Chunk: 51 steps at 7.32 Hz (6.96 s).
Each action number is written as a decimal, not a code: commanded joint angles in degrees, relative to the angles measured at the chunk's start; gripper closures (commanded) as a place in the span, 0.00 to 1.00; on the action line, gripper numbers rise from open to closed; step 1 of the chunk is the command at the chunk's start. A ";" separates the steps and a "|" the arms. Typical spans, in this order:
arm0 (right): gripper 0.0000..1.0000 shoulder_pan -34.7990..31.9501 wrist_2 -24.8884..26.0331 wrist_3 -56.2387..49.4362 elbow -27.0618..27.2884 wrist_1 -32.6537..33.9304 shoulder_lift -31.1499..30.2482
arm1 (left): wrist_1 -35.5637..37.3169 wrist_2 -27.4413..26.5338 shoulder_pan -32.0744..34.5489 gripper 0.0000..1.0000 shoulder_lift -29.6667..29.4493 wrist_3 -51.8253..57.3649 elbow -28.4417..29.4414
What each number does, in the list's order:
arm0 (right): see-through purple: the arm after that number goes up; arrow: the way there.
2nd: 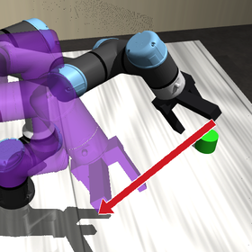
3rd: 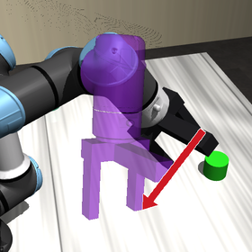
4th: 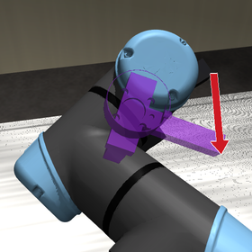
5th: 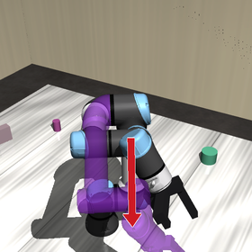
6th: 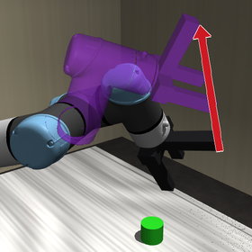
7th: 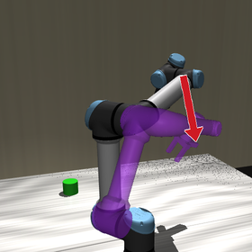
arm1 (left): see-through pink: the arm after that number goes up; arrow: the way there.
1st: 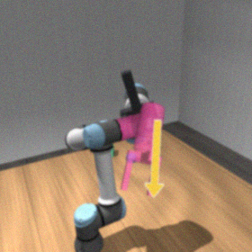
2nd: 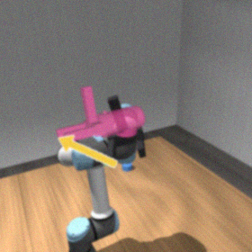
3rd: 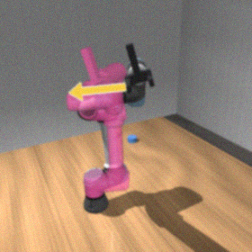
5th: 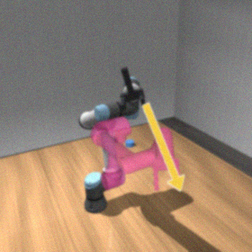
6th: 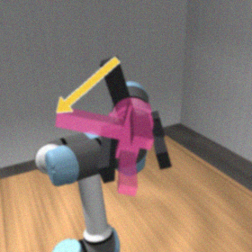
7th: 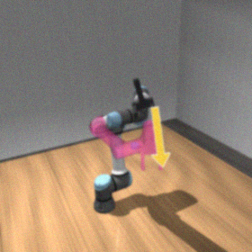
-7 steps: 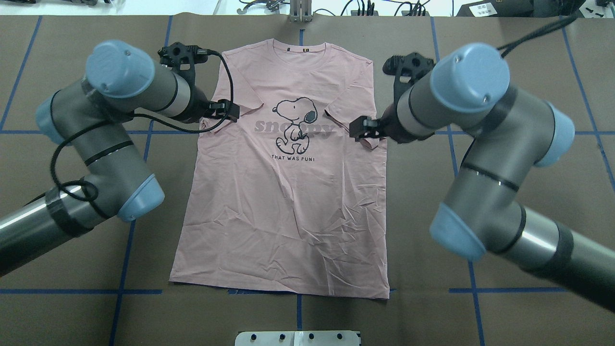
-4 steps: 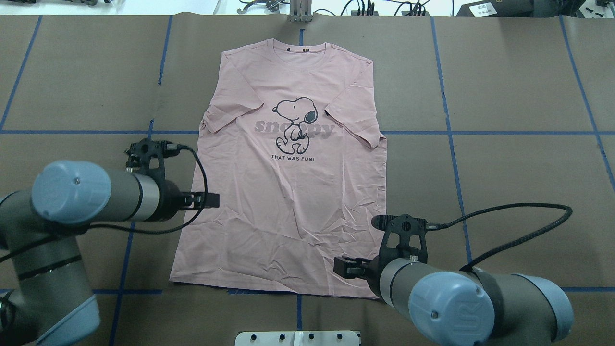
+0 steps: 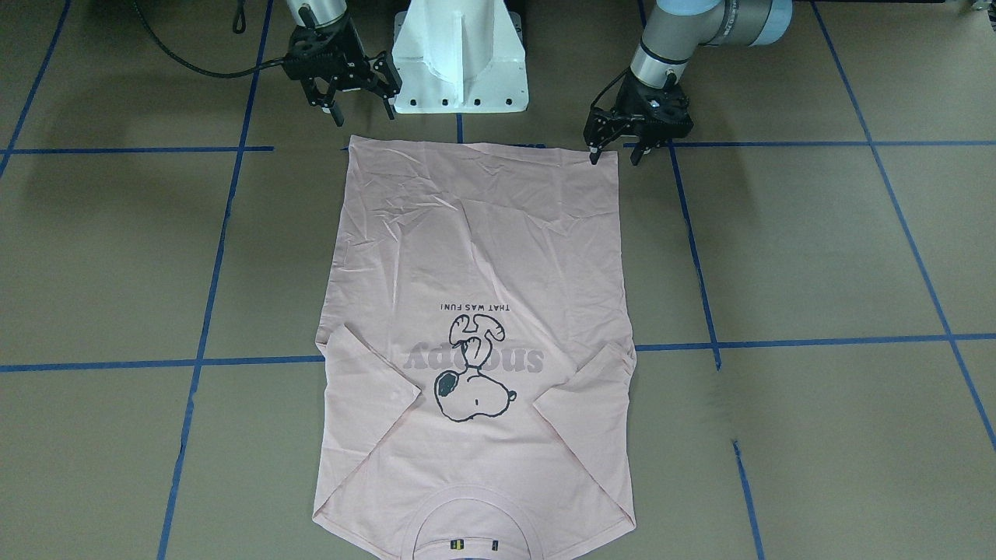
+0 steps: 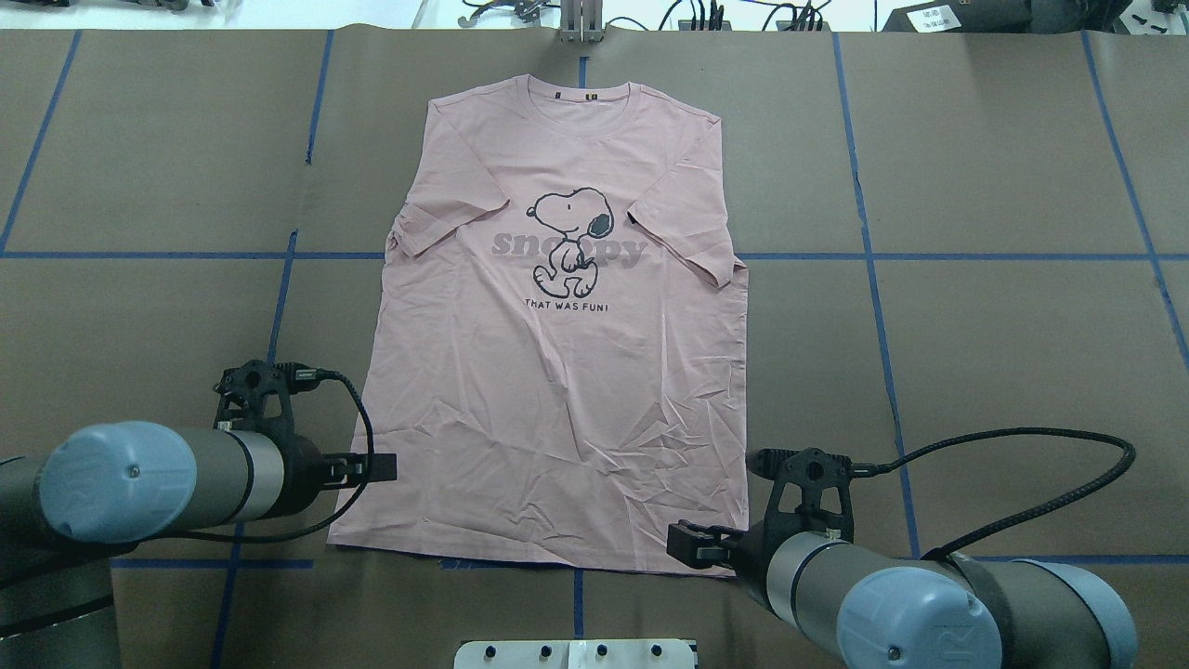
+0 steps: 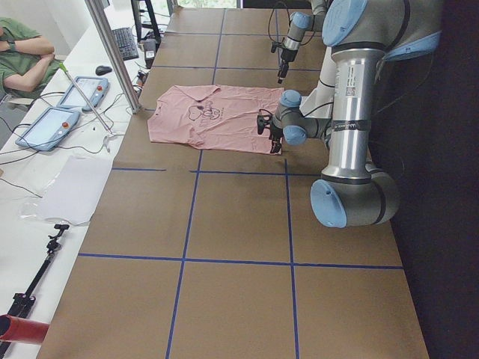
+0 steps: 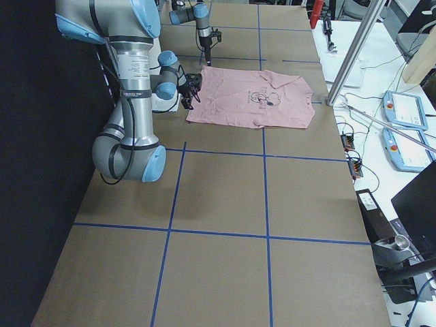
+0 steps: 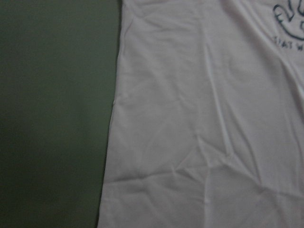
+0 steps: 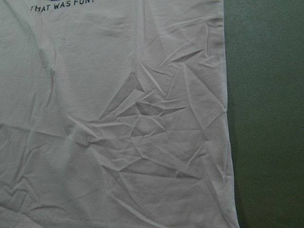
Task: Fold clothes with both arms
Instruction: 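Move both grippers to the hem corners nearest the robot, then grasp the hem corners with both grippers, then lift the hem with both grippers and fold it onto the collar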
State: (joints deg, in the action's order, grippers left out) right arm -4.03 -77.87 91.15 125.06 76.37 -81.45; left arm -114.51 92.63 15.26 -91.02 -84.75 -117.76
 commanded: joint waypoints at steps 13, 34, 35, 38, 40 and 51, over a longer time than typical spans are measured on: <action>0.00 0.51 0.27 -0.36 -0.43 -0.26 -0.47 | -0.01 -0.17 -3.75 1.00 -0.48 -0.59 1.22; 1.00 8.34 11.69 27.49 -6.58 10.90 2.61 | 0.08 0.36 -3.66 1.00 -2.32 -0.50 0.34; 1.00 7.81 11.69 27.50 -6.58 10.90 2.61 | 0.08 0.36 -3.66 1.00 -2.32 -0.50 0.34; 1.00 4.75 8.90 24.71 -3.70 13.52 2.61 | 0.69 0.62 -3.14 1.00 -2.94 0.28 -2.01; 1.00 1.75 3.09 21.18 12.40 30.57 2.95 | 9.33 9.37 0.45 1.00 -1.27 1.96 -15.06; 1.00 -31.81 -14.94 -6.77 -16.46 25.78 28.86 | 30.18 19.52 33.59 1.00 -29.20 28.59 6.70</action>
State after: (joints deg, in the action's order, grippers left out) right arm -33.23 -92.47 86.11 115.83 107.18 -54.75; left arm -79.08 112.24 46.97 -118.74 -56.89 -118.18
